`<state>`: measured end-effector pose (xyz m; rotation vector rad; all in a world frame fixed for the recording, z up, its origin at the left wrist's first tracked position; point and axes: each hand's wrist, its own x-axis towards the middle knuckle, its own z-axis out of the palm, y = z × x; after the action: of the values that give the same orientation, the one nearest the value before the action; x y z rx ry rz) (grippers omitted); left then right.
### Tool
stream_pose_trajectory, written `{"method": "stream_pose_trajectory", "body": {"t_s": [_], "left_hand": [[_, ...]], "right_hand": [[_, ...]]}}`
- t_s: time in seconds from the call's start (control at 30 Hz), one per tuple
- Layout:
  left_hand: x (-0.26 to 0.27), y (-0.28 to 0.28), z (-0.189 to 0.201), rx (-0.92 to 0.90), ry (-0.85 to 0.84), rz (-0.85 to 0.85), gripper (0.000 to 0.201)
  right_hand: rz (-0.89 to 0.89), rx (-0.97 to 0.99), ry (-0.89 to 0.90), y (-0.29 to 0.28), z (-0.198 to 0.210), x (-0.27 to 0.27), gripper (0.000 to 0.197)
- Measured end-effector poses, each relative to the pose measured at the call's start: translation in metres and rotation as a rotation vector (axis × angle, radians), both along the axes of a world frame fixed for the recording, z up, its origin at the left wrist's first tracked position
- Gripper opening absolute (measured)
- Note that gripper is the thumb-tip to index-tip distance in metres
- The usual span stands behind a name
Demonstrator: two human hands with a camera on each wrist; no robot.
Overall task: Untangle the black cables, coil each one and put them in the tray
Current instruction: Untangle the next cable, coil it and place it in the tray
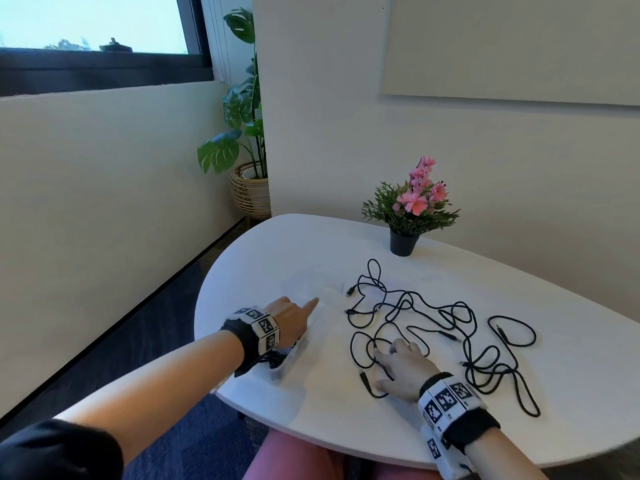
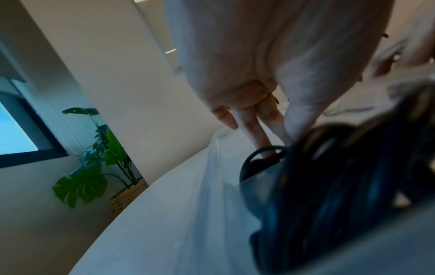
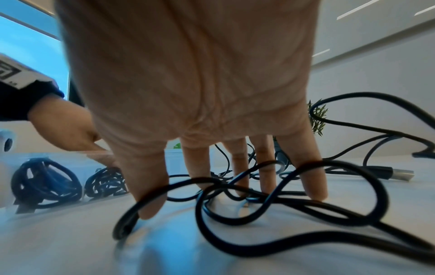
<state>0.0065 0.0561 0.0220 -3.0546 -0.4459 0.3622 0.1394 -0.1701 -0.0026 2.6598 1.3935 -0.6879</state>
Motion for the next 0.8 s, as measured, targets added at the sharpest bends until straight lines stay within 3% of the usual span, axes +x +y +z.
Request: {"method": "stream_pose_trajectory", "body": {"t_s": [0.13, 0.23, 0.3, 0.4, 0.5, 0.57, 0.63, 0.73, 0.8], "left_hand": [[-0.002, 0.004, 0.006, -0.360, -0.119, 0.132, 0.068], [-0.008, 0.016, 0.005, -0.498, -0.283, 0.235, 0.050], [-0.013, 0.021, 0.009, -0.448, -0.311, 0.268, 0.032], [-0.019, 0.023, 0.019, -0.239, -0.152, 0.281, 0.018], [-0.023, 0.016, 0.024, -0.177, -0.065, 0.293, 0.014], [-0.024, 0.011, 0.028, -0.170, -0.055, 0.291, 0.019], [-0.024, 0.003, 0.035, -0.141, -0.081, 0.254, 0.025], [-0.019, -0.016, 0.042, -0.167, -0.167, 0.174, 0.025], [-0.013, -0.029, 0.042, -0.233, -0.212, 0.132, 0.023]], "right_hand": [[0.003, 0.019, 0.013, -0.001, 0.001, 0.002, 0.065], [0.002, 0.022, 0.024, -0.003, 0.002, 0.005, 0.066], [-0.005, 0.034, 0.025, -0.004, 0.002, 0.005, 0.066], [-0.015, 0.058, 0.028, -0.003, 0.001, 0.003, 0.075], [-0.016, 0.045, 0.076, 0.000, 0.002, 0.000, 0.093], [0.005, -0.013, 0.107, 0.000, 0.004, -0.001, 0.094], [0.021, -0.027, 0.096, -0.002, 0.007, -0.003, 0.078], [0.022, 0.082, -0.064, -0.003, 0.010, -0.005, 0.027], [-0.026, 0.162, -0.086, -0.003, 0.013, -0.006, 0.013]]}}
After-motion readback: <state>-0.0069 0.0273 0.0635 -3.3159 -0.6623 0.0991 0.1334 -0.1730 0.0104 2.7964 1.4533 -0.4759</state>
